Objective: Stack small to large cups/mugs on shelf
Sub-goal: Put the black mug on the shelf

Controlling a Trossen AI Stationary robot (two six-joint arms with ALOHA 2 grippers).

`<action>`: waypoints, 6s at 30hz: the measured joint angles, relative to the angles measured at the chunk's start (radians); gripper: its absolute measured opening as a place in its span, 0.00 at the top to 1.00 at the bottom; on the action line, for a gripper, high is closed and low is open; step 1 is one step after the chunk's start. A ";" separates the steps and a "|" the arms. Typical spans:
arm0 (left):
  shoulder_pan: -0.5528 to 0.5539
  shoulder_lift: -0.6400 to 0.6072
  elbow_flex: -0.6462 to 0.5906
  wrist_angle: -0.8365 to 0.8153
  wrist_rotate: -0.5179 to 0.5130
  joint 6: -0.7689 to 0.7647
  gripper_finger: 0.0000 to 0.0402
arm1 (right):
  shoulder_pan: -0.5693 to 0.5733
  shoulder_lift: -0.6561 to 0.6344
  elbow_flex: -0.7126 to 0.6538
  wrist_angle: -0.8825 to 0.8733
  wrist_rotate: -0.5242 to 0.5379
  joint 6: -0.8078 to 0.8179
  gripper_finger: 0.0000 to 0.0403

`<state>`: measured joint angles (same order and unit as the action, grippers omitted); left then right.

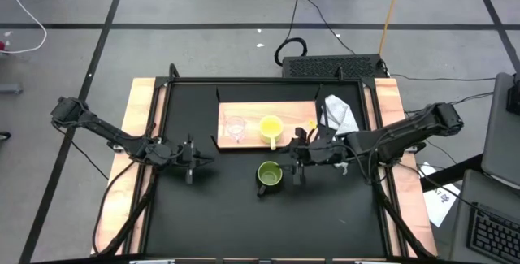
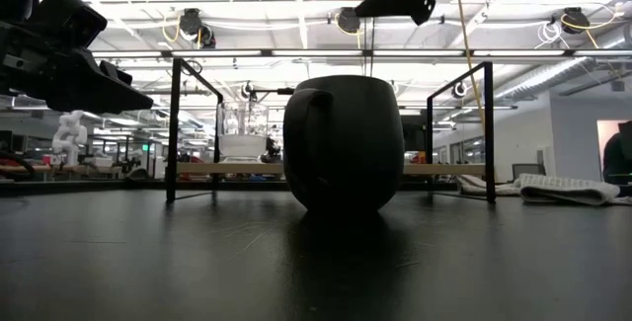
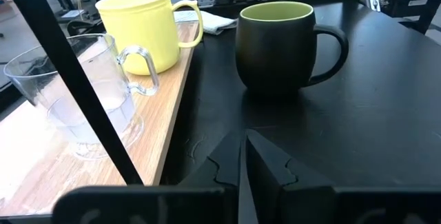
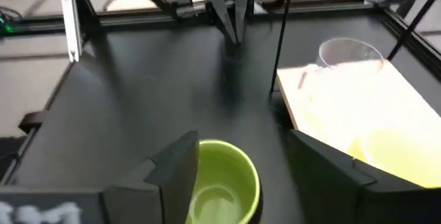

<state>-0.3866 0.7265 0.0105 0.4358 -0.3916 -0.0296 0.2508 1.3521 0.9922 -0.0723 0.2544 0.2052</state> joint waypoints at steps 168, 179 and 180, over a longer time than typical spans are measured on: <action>0.000 0.000 0.000 -0.027 -0.002 -0.035 0.92 | -0.583 0.185 0.452 -0.987 -0.182 -0.399 0.99; 0.000 0.000 0.000 -0.030 -0.003 -0.035 0.92 | -0.592 0.186 0.426 -0.916 -0.181 -0.451 0.99; 0.000 0.000 0.000 -0.030 -0.003 -0.035 0.92 | -0.593 0.186 0.416 -0.917 -0.181 -0.457 0.99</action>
<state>-0.3869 0.7261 0.0109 0.4061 -0.3943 -0.0647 -0.3420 1.5379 1.4086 -0.9897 0.0731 -0.2521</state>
